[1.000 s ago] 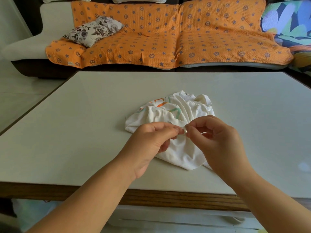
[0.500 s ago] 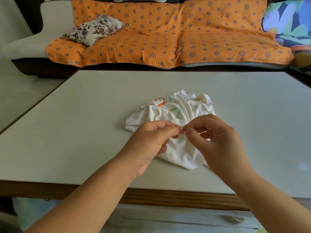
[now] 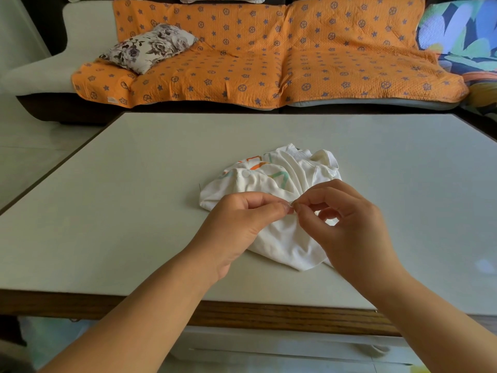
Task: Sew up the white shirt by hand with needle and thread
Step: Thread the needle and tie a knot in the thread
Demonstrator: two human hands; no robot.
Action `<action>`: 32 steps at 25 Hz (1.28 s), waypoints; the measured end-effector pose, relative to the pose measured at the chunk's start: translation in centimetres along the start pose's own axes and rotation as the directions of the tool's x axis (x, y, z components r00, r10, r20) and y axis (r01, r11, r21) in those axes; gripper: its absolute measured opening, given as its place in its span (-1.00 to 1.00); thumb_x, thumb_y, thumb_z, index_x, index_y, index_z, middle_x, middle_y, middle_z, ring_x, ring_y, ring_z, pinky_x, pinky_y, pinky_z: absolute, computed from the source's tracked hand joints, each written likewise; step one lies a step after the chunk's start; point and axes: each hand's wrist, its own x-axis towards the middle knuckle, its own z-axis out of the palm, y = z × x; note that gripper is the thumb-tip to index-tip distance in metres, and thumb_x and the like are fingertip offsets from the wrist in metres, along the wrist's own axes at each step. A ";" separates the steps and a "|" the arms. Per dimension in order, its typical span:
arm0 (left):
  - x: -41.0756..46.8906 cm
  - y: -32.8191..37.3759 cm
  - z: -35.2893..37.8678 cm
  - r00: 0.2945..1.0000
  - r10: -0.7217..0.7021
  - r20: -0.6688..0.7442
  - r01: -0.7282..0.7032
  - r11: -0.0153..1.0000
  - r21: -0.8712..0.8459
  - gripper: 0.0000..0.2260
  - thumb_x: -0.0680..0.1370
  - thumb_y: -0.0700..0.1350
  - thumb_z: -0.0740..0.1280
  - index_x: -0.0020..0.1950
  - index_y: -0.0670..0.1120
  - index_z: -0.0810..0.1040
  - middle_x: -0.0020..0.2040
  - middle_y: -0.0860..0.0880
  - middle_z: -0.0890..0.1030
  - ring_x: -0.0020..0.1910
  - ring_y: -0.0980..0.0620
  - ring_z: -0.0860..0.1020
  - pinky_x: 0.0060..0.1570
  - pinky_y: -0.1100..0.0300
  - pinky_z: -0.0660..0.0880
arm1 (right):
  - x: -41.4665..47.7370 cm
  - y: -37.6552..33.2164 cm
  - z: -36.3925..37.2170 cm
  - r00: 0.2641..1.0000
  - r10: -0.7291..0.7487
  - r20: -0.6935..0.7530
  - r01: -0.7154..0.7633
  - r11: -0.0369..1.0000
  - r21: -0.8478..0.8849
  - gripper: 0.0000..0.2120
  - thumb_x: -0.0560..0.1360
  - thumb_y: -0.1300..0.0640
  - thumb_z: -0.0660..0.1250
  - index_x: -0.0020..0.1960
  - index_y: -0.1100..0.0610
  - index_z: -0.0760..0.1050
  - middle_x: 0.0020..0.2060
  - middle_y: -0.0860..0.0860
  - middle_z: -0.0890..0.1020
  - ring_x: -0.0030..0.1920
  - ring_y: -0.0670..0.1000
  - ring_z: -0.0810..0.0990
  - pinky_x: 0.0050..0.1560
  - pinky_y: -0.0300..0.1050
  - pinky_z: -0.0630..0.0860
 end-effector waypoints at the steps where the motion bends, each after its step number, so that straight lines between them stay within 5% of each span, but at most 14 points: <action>1: 0.0 -0.1 0.0 1.000 0.004 0.009 -0.005 1.000 0.007 -0.91 0.51 -0.10 0.40 -0.12 0.00 0.71 -0.19 0.19 0.69 -0.20 0.41 0.54 -0.13 0.33 0.36 | 0.0 0.0 0.0 1.000 -0.011 0.000 0.011 1.000 -0.013 -0.87 0.43 0.34 0.45 -0.18 0.13 0.65 -0.18 -0.09 0.63 -0.18 -0.06 0.60 -0.17 -0.40 0.46; 4: 0.3 -0.6 -0.1 0.998 -0.012 0.065 0.015 0.999 -0.035 -0.91 0.51 -0.12 0.41 -0.06 -0.06 0.72 -0.22 0.11 0.65 -0.24 0.27 0.55 0.00 0.21 0.56 | 0.0 0.1 -0.2 1.000 -0.023 0.011 0.023 0.998 -0.052 -0.87 0.43 0.32 0.46 -0.17 0.10 0.65 -0.18 -0.12 0.62 -0.19 -0.05 0.60 -0.18 -0.38 0.47; 6: 0.4 -0.8 -0.1 0.996 -0.022 0.089 0.027 0.998 -0.055 -0.91 0.53 -0.15 0.40 -0.06 -0.09 0.71 -0.27 0.07 0.59 -0.31 0.20 0.50 -0.10 0.23 0.58 | 0.0 0.2 -0.2 0.999 -0.048 0.019 0.049 0.996 -0.079 -0.86 0.43 0.32 0.46 -0.17 0.08 0.65 -0.18 -0.13 0.62 -0.19 -0.08 0.59 -0.18 -0.37 0.48; 9: 0.3 -0.5 -0.1 0.997 -0.042 0.062 0.041 0.999 0.018 -0.90 0.53 -0.10 0.39 -0.09 -0.04 0.71 -0.37 0.10 0.49 -0.38 0.10 0.31 -0.36 0.33 0.35 | 0.0 0.2 -0.1 0.995 -0.095 0.015 0.097 0.989 -0.116 -0.86 0.42 0.31 0.45 -0.17 0.07 0.65 -0.18 -0.15 0.61 -0.20 -0.14 0.58 -0.19 -0.37 0.48; 13: 0.4 -0.3 -0.2 0.998 -0.049 0.039 0.047 0.998 0.032 -0.89 0.51 -0.09 0.39 -0.10 -0.07 0.71 -0.49 0.12 0.31 -0.42 0.07 0.21 -0.41 0.29 0.21 | 0.0 0.2 -0.2 0.994 -0.110 0.027 0.113 0.987 -0.112 -0.86 0.43 0.30 0.45 -0.17 0.07 0.65 -0.17 -0.13 0.61 -0.19 -0.16 0.58 -0.18 -0.32 0.50; 17: 0.3 0.0 0.0 0.999 -0.040 0.019 0.038 0.996 0.078 -0.88 0.53 -0.11 0.38 -0.04 -0.11 0.70 -0.56 0.24 0.42 -0.55 0.29 0.38 -0.38 0.33 0.23 | 0.1 0.2 -0.3 0.994 -0.105 0.031 0.108 0.986 -0.126 -0.87 0.43 0.29 0.45 -0.16 0.07 0.66 -0.17 -0.14 0.61 -0.19 -0.15 0.58 -0.18 -0.30 0.51; 21: 0.4 0.1 0.1 0.999 -0.038 0.001 0.037 0.996 0.081 -0.89 0.50 -0.08 0.41 -0.06 -0.07 0.72 -0.42 0.24 0.56 -0.49 0.37 0.43 -0.41 0.43 0.27 | 0.1 0.1 -0.4 0.996 -0.066 0.055 0.073 0.990 -0.119 -0.87 0.46 0.27 0.44 -0.15 0.06 0.66 -0.19 -0.15 0.63 -0.19 -0.08 0.60 -0.17 -0.30 0.51; 25: 0.2 0.2 0.1 0.999 -0.041 -0.005 0.041 0.998 0.052 -0.92 0.48 -0.07 0.44 -0.11 -0.02 0.72 -0.31 0.22 0.65 -0.37 0.44 0.49 -0.24 0.28 0.31 | 0.8 -0.5 -1.4 0.960 0.195 0.201 -0.215 0.973 0.079 -0.83 0.50 0.22 0.40 0.04 0.03 0.65 -0.23 -0.13 0.69 -0.23 -0.18 0.66 -0.14 -0.37 0.52; 27: 0.0 0.4 0.1 0.998 -0.042 0.039 0.041 0.998 0.042 -0.90 0.50 -0.07 0.42 -0.06 -0.04 0.72 -0.36 0.23 0.63 -0.38 0.45 0.50 -0.09 0.29 0.43 | 0.9 -0.5 -1.9 0.945 0.173 0.277 -0.206 0.974 0.092 -0.75 0.50 0.22 0.40 0.13 -0.02 0.63 -0.19 -0.17 0.69 -0.22 -0.21 0.66 -0.11 -0.44 0.48; 28: -0.1 0.5 0.1 0.996 -0.052 0.066 0.050 0.998 0.033 -0.87 0.51 -0.09 0.40 -0.01 -0.07 0.71 -0.43 0.24 0.59 -0.47 0.33 0.47 -0.35 0.40 0.15 | 0.8 -0.5 -2.0 0.946 0.142 0.291 -0.168 0.983 0.068 -0.74 0.49 0.23 0.41 0.12 -0.03 0.63 -0.19 -0.18 0.69 -0.20 -0.20 0.67 -0.10 -0.45 0.48; 29: -0.1 0.5 0.2 0.994 -0.066 0.089 0.064 0.998 0.026 -0.85 0.53 -0.10 0.39 0.03 -0.11 0.69 -0.50 0.26 0.51 -0.39 0.54 0.39 0.14 -0.26 -0.20 | 0.8 -0.4 -1.9 0.950 0.107 0.292 -0.126 0.991 0.046 -0.75 0.48 0.24 0.42 0.08 -0.03 0.65 -0.20 -0.16 0.68 -0.19 -0.19 0.68 -0.10 -0.43 0.49; 30: 0.0 0.5 0.1 0.991 -0.077 0.106 0.075 0.997 0.029 -0.83 0.54 -0.11 0.37 0.06 -0.13 0.67 -0.54 0.29 0.42 -0.29 0.45 0.15 0.34 0.09 0.33 | 0.7 -0.3 -1.7 0.956 0.079 0.283 -0.091 0.995 0.030 -0.77 0.47 0.24 0.43 0.05 -0.03 0.67 -0.21 -0.14 0.68 -0.18 -0.17 0.68 -0.09 -0.40 0.51; 31: 0.0 0.6 0.0 0.989 -0.080 0.121 0.076 0.996 0.038 -0.82 0.54 -0.10 0.37 0.08 -0.14 0.67 -0.55 0.31 0.32 -0.31 0.50 0.20 0.24 0.17 0.42 | 0.6 -0.2 -1.7 0.961 0.057 0.271 -0.064 0.998 0.017 -0.79 0.47 0.24 0.43 0.01 -0.03 0.68 -0.23 -0.13 0.68 -0.18 -0.15 0.68 -0.09 -0.37 0.52; 32: 0.1 0.6 -0.1 0.987 -0.086 0.133 0.079 0.995 0.053 -0.80 0.54 -0.09 0.36 0.09 -0.14 0.66 -0.36 0.42 0.27 -0.35 0.53 0.22 -0.13 0.40 0.45 | 0.6 -0.1 -1.6 0.965 0.042 0.257 -0.045 0.999 0.006 -0.79 0.46 0.24 0.44 -0.02 -0.05 0.68 -0.24 -0.13 0.68 -0.19 -0.14 0.68 -0.09 -0.34 0.54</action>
